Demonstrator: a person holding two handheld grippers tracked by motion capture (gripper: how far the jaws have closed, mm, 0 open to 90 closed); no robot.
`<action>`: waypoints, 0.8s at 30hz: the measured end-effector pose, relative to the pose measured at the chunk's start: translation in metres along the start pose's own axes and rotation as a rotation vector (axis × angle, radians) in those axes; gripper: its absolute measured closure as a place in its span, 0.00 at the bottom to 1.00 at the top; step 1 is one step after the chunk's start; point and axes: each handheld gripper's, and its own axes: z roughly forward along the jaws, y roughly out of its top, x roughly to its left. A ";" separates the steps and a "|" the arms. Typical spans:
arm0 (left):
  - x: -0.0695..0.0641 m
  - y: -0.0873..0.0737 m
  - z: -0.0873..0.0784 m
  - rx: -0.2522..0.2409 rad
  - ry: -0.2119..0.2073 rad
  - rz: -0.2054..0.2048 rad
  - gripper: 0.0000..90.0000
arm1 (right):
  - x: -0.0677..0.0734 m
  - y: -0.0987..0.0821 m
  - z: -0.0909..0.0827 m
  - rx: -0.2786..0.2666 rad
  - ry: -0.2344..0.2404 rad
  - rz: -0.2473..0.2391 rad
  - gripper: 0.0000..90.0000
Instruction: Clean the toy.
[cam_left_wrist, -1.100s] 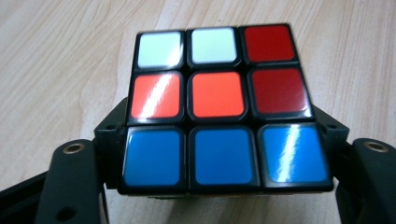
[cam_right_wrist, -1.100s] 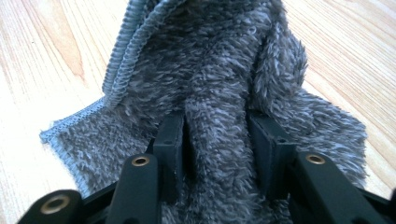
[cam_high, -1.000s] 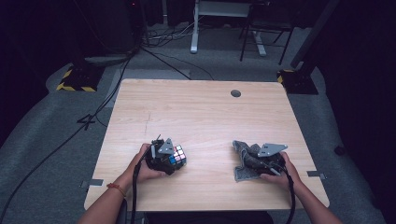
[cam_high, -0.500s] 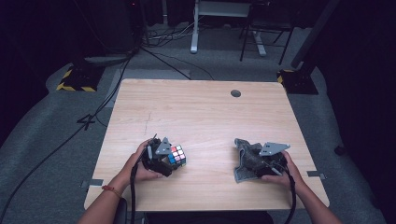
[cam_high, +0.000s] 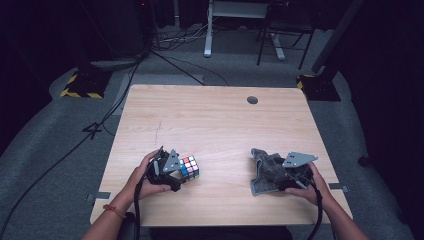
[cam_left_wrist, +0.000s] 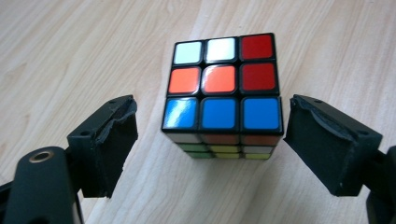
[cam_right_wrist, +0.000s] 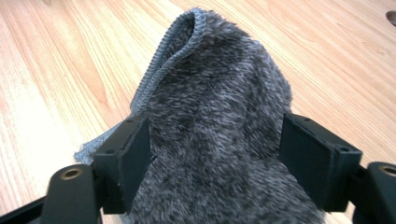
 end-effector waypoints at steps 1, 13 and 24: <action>0.000 0.000 -0.001 0.003 0.007 0.000 0.19 | 0.000 0.000 -0.002 -0.001 -0.002 0.001 0.28; -0.005 -0.015 -0.017 0.039 0.048 -0.063 0.18 | -0.008 -0.013 -0.025 0.005 -0.026 0.018 0.30; -0.003 -0.043 -0.019 0.065 0.031 -0.103 0.18 | -0.018 -0.044 -0.045 0.027 -0.092 0.067 0.29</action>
